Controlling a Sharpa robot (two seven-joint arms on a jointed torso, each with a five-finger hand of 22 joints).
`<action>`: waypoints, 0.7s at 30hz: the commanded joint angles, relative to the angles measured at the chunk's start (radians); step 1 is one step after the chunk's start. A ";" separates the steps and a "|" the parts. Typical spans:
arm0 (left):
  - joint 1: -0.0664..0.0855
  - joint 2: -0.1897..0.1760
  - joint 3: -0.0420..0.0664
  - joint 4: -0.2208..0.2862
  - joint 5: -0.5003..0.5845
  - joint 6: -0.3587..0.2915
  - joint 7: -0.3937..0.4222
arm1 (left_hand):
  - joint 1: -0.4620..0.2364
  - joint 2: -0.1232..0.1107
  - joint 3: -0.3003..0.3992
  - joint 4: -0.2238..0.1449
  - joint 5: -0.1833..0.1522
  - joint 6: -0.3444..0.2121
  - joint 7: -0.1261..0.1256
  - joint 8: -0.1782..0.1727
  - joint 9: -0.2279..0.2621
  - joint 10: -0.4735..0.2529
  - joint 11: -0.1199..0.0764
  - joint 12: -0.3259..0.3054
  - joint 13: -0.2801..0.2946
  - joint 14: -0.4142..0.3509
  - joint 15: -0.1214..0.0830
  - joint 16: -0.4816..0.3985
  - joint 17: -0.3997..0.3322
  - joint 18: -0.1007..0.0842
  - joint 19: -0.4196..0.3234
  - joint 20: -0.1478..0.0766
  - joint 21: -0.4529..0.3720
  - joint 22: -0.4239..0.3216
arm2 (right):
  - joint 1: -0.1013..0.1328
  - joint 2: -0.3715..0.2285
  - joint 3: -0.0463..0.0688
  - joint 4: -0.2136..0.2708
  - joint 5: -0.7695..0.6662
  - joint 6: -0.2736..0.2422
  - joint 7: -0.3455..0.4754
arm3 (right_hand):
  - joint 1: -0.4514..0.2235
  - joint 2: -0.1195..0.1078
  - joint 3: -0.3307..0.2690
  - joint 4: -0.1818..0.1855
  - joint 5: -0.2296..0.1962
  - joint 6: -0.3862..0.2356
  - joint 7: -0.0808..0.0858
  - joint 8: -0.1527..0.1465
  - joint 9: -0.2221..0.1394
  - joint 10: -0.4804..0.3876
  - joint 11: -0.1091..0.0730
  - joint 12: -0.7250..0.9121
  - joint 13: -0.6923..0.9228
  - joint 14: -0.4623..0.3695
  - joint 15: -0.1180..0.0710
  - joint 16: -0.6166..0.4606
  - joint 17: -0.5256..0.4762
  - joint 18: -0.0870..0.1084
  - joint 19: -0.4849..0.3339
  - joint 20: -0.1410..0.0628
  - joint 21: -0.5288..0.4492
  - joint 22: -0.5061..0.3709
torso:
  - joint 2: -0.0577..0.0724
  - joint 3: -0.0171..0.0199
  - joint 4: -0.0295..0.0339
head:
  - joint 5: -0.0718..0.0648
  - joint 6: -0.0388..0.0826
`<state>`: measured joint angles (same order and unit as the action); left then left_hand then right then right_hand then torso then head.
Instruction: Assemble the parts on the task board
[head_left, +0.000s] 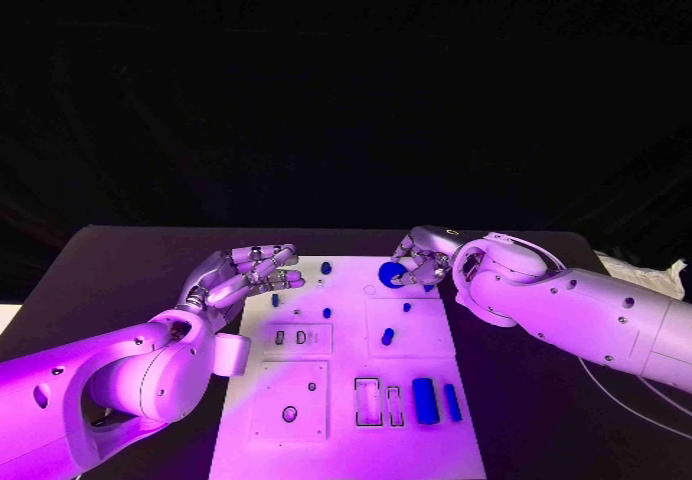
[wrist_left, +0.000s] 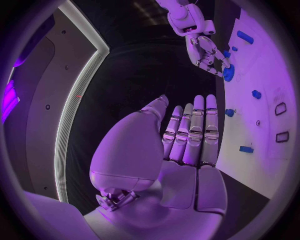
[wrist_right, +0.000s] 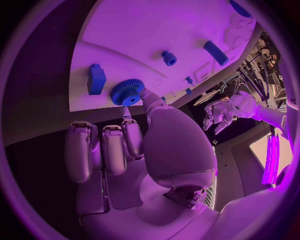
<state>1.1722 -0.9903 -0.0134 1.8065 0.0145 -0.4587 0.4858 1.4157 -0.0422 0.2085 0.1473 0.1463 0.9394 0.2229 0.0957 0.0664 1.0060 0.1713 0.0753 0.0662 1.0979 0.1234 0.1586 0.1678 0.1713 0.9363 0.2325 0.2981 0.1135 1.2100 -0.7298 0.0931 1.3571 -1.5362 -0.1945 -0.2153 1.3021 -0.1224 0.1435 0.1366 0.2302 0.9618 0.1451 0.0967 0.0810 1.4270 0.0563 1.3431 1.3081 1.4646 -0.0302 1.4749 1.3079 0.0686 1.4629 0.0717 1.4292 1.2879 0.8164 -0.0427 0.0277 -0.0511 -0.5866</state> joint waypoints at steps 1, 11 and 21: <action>0.001 0.002 0.001 0.000 0.001 0.020 0.003 | 0.003 -0.002 -0.001 -0.008 -0.001 0.000 0.007 -0.005 -0.001 0.001 0.007 -0.007 -0.001 -0.003 0.002 -0.004 0.002 0.011 0.006 -0.002 -0.003 -0.001 | -0.001 0.005 0.000 -0.009 -0.040 0.012 -0.033 | 0.012 0.002 -0.004 -0.002 0.006 -0.006 -0.001 0.006 0.002 0.013 -0.002 0.017 0.045 0.075 0.005 0.007 0.081 -0.015 0.015 0.003 0.008 0.009 | 0.000 -0.0012 -0.0013 | 0.002 0.000; 0.001 0.003 0.001 -0.001 0.001 0.017 0.008 | 0.004 -0.003 0.000 -0.010 -0.003 0.000 0.007 -0.006 -0.001 0.001 0.006 -0.007 -0.001 -0.003 0.002 -0.005 0.002 0.011 0.006 -0.002 -0.003 -0.002 | -0.002 0.015 0.000 -0.017 -0.041 0.014 -0.038 | 0.017 0.011 -0.003 -0.002 0.013 0.002 -0.002 0.014 0.004 0.025 -0.002 0.037 0.068 0.076 0.005 0.011 0.088 -0.016 0.017 0.003 0.012 0.016 | 0.000 0.0000 -0.0009 | 0.001 0.000; 0.001 0.005 0.001 -0.003 0.001 0.019 0.007 | 0.004 -0.003 0.000 -0.010 -0.003 0.000 0.007 -0.006 -0.001 0.001 0.006 -0.007 -0.001 -0.003 0.002 -0.005 0.002 0.011 0.006 -0.002 -0.003 -0.002 | -0.002 0.034 -0.001 -0.028 -0.041 0.041 -0.042 | 0.012 0.018 -0.005 0.002 0.012 0.009 -0.003 0.020 0.006 0.035 -0.003 0.055 0.087 0.076 0.005 0.014 0.093 -0.017 0.018 0.003 0.016 0.022 | 0.001 0.0001 -0.0004 | 0.001 -0.002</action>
<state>1.1722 -0.9877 -0.0134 1.8034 0.0154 -0.4587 0.4856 1.4157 -0.0422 0.2088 0.1414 0.1463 0.9394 0.2229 0.0957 0.0665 1.0061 0.1713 0.0718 0.0664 1.0979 0.1234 0.1587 0.1688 0.1713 0.9363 0.2325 0.2981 0.1134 1.2106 -0.6977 0.0945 1.3309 -1.5642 -0.1877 -0.2442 1.3149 -0.1094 0.1435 0.1365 0.2382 0.9652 0.1417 0.1116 0.0856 1.4553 0.0563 1.3960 1.3079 1.4647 -0.0303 1.4835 1.3077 0.0686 1.4628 0.0718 1.4408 1.3082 0.8167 -0.0428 0.0263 -0.0499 -0.5869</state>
